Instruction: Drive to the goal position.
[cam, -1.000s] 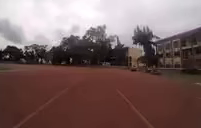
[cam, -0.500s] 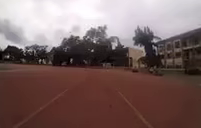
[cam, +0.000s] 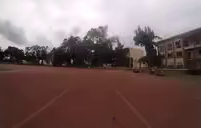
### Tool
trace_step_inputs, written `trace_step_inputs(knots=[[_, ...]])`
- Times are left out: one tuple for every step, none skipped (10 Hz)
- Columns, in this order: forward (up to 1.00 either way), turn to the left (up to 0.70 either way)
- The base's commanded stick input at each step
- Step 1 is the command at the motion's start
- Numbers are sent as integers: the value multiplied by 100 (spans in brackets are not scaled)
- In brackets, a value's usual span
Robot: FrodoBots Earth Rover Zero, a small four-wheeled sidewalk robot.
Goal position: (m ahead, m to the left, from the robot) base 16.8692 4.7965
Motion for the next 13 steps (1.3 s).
trace_step_inputs(knots=[[50, 0], [50, 0], [50, 0], [50, 0], [50, 0], [50, 0], [50, 0], [50, 0], [50, 0], [50, 0], [50, 0], [50, 0], [50, 0]])
